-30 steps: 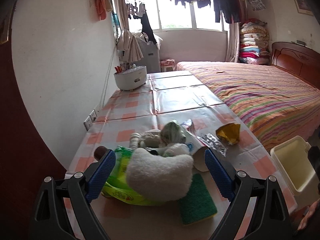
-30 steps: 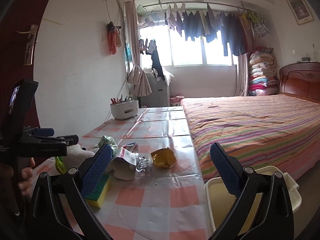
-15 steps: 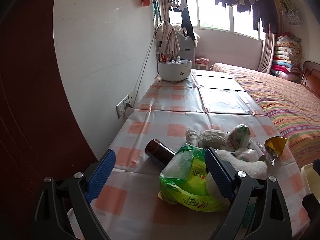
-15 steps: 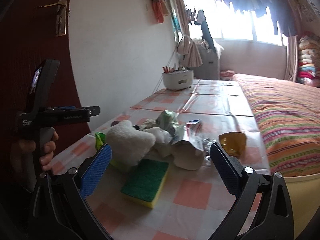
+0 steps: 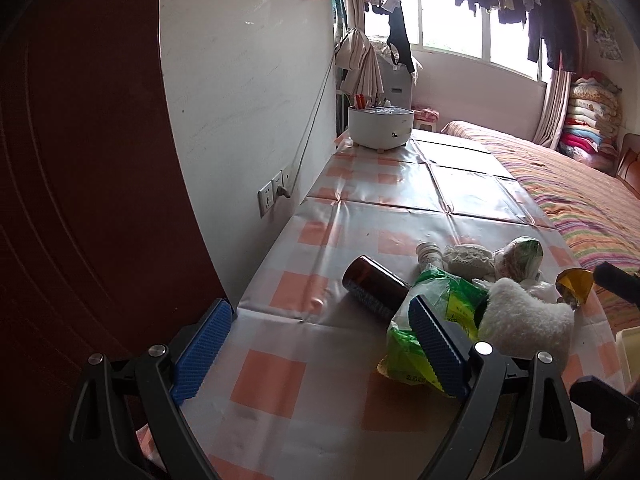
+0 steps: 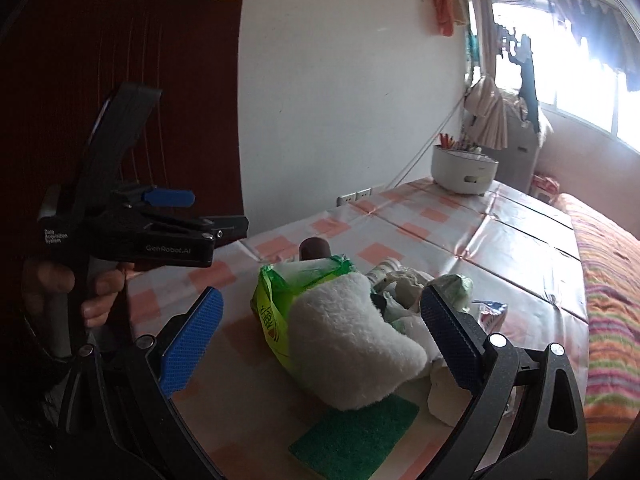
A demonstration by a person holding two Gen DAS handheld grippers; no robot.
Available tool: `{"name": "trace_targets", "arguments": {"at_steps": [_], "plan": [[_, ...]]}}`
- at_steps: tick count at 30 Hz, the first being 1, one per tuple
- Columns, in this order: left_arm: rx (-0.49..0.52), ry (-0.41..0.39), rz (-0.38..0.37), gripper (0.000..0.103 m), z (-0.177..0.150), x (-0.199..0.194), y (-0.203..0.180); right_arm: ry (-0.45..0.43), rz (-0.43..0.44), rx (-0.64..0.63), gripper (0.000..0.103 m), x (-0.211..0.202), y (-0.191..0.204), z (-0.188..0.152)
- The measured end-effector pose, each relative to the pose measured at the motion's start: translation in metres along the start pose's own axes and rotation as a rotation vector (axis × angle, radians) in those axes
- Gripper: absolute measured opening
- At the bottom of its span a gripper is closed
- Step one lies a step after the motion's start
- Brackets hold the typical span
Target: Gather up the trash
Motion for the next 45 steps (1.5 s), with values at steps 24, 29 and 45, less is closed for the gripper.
{"name": "trace_targets", "arguments": {"at_steps": [24,29,45], "plan": [[-0.049,0.185,-0.261,0.088,-0.037,0.008,-0.025,-0.049,-0.002,0.205,0.05,-0.042,-0.035,0.0],[-0.255,0.297,-0.423,0.088,-0.049,0.016,-0.043,-0.085,0.001,0.249,0.051,-0.063,-0.038,0.003],[-0.56,0.456,-0.478,0.082,-0.074,0.05,-0.082,-0.136,-0.013,0.293,0.053,-0.092,-0.055,0.005]]}}
Point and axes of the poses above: each gripper's, at about its wrist camera, not at the fingertips, and x roughly the way its jaws point, y to its left, z to its top, the point moved 8 cm from there along x, roughly the way its jaws point, and after that the axes turned 11 degrees about -y, right-handed, at the moved point
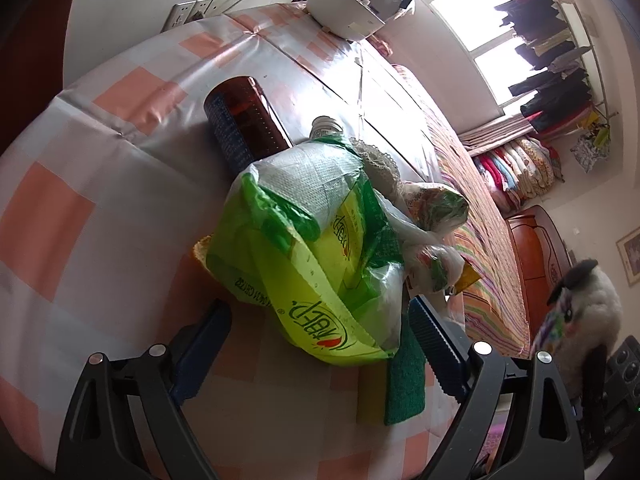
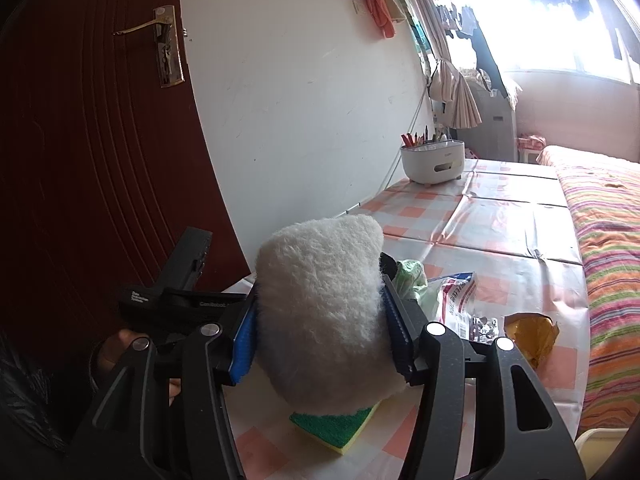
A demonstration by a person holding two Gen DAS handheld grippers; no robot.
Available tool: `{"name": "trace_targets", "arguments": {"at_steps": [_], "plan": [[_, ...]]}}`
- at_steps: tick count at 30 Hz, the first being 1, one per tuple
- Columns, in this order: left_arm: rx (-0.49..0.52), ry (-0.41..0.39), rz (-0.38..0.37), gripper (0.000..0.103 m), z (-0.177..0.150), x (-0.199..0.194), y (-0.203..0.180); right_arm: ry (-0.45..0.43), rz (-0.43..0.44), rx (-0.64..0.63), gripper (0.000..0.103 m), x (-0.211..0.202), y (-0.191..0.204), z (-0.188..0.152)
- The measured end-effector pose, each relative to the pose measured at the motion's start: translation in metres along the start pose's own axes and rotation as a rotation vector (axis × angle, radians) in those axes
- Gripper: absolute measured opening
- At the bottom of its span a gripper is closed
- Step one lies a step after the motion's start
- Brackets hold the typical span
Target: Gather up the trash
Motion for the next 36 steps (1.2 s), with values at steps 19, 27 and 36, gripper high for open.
{"name": "trace_targets", "arguments": {"at_steps": [19,27,36], "plan": [[0.273,-0.233,0.094,0.014,0.009,-0.018,-0.04,-0.115,-0.098,0.052,0.054,-0.045,-0.035,0.014],[0.34,-0.318,0.081,0.014,0.011,-0.035,-0.065,-0.143,-0.155,0.059,0.054,-0.06,-0.048,0.016],[0.451,-0.316,0.016,0.014,-0.01,-0.031,-0.114,-0.177,-0.281,0.051,0.054,-0.095,-0.077,0.013]]}}
Point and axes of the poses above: each gripper's, at about its wrist camera, not at the fingertips, and x roughly the way its jaws point, y to its left, z to its top, the point moved 8 cm from there along x, roughly the way its jaws point, and after that the axes turned 11 degrees about -y, right-handed, at the moved point
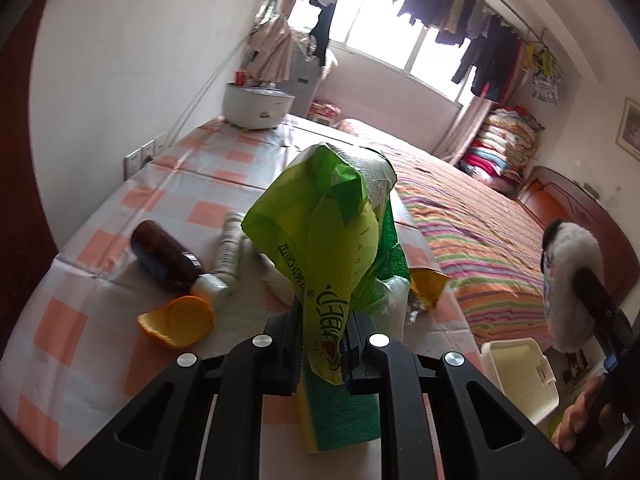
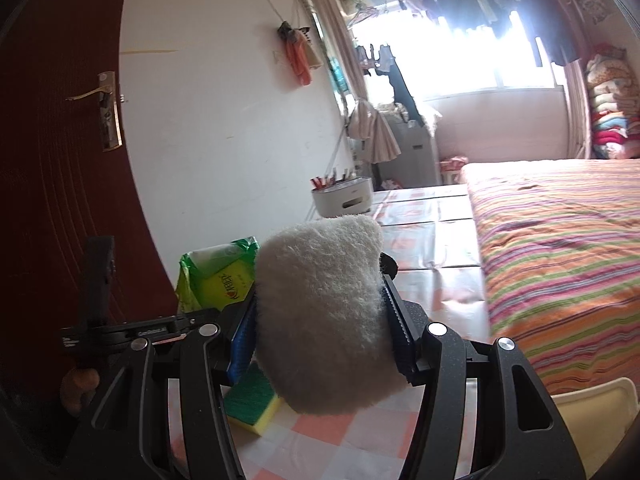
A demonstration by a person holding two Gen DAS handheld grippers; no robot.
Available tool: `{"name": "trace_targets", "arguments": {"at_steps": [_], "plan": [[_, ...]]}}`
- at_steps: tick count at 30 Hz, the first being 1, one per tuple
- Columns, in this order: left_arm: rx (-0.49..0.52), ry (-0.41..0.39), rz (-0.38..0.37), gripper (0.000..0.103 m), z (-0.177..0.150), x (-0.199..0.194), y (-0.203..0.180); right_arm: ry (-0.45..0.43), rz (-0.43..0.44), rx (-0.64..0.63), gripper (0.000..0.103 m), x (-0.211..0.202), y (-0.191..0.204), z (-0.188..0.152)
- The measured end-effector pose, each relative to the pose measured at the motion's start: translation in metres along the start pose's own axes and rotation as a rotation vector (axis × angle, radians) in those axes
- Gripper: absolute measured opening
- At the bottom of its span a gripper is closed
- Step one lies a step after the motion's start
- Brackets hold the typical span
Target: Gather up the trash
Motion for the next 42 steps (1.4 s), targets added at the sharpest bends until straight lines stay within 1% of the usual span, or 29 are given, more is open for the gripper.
{"name": "trace_targets", "arguments": {"at_steps": [4,9,14,17,20,25,29,32,34,35,36,42], "plan": [[0.051,0.009,-0.069,0.014,-0.003,0.003,-0.035,-0.02,-0.071,0.022,0.054,-0.018,-0.026,0.002],[0.117,0.042,-0.161,0.014,-0.011,0.006,-0.079,-0.062,-0.17,0.023,0.056,-0.046,-0.059,0.006],[0.189,0.064,-0.248,0.014,-0.019,0.008,-0.124,-0.11,-0.273,0.067,0.057,-0.075,-0.095,0.01],[0.214,0.094,-0.312,0.014,-0.026,0.008,-0.153,-0.134,-0.326,0.097,0.057,-0.093,-0.116,0.012],[0.246,0.116,-0.347,0.014,-0.034,0.013,-0.174,-0.151,-0.375,0.128,0.057,-0.108,-0.133,0.012],[0.264,0.158,-0.381,0.014,-0.051,0.018,-0.196,-0.14,-0.482,0.166,0.059,-0.131,-0.164,0.003],[0.276,0.184,-0.392,0.014,-0.062,0.022,-0.21,-0.108,-0.548,0.218,0.06,-0.143,-0.183,-0.012],[0.29,0.194,-0.397,0.014,-0.069,0.024,-0.216,-0.087,-0.582,0.242,0.063,-0.147,-0.192,-0.021],[0.295,0.205,-0.403,0.014,-0.073,0.025,-0.219,-0.083,-0.587,0.256,0.068,-0.149,-0.195,-0.023],[0.301,0.212,-0.404,0.015,-0.076,0.026,-0.221,-0.089,-0.589,0.262,0.074,-0.151,-0.196,-0.023],[0.307,0.218,-0.407,0.014,-0.078,0.026,-0.223,-0.098,-0.592,0.269,0.077,-0.153,-0.197,-0.023],[0.334,0.24,-0.416,0.015,-0.09,0.028,-0.235,-0.152,-0.59,0.276,0.077,-0.161,-0.194,-0.016]]}}
Point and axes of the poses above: each gripper's, at about its wrist camera, not at the fingertips, and x roughly the way its jaws point, y to its left, z to its top, the point moved 8 cm from there along x, roughly the way its jaws point, and after that the axes turned 11 degrees about -y, right-handed, at the moved point
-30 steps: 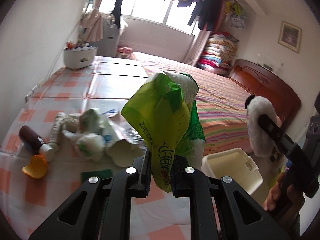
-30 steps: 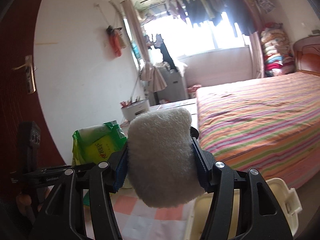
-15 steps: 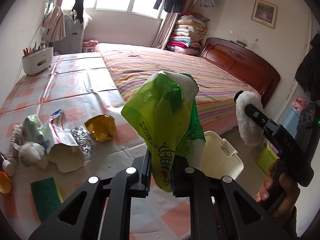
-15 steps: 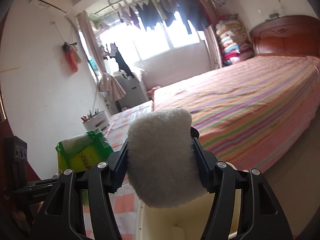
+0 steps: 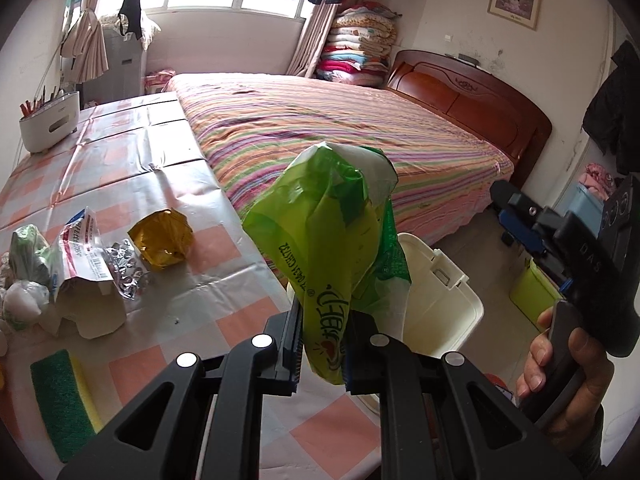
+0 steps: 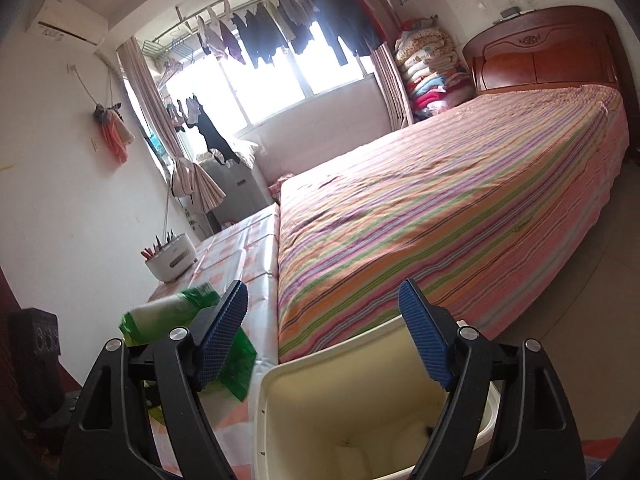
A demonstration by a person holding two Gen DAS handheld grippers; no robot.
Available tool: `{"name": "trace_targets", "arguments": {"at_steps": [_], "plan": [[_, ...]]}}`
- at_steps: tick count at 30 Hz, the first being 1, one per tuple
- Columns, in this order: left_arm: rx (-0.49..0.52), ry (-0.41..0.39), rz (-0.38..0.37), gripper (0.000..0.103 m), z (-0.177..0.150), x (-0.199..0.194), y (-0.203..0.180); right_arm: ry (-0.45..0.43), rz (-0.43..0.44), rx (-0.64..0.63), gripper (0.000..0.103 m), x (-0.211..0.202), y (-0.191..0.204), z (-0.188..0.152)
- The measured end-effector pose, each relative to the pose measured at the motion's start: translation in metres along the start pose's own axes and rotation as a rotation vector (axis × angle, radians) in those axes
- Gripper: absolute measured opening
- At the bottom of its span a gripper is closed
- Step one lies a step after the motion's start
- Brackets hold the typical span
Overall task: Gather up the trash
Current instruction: 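Carry both items over the cream bin and open both tools to drop them, then move both tools back over the table trash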
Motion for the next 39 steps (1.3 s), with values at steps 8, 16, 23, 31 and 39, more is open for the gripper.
{"name": "trace_targets", "arguments": {"at_steps": [8,16,23,31,39], "plan": [[0.03,0.045,-0.025,0.016,-0.006,0.016,-0.018,-0.051,-0.005,0.016,0.077,-0.004,-0.003,0.01],[0.074,0.096,-0.037,0.019,-0.02,0.028,-0.029,-0.062,-0.009,0.034,0.078,-0.007,-0.007,0.011],[0.095,0.02,-0.017,0.071,-0.011,0.018,-0.026,-0.063,-0.001,0.02,0.078,-0.008,0.0,0.009],[0.127,-0.065,0.072,0.074,0.006,-0.005,-0.009,-0.047,0.027,0.031,0.078,-0.003,0.012,0.006],[0.122,-0.08,0.163,0.074,0.015,-0.02,0.023,-0.004,0.094,-0.007,0.082,0.013,0.048,-0.007]]}}
Point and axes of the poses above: each gripper's, at about its wrist camera, not at the fingertips, and x roughly the way its jaws point, y to its left, z to its top, the point moved 8 cm from there along x, roughly the way its jaws point, and after that the axes turned 11 degrees about -y, right-handed, at the moved point
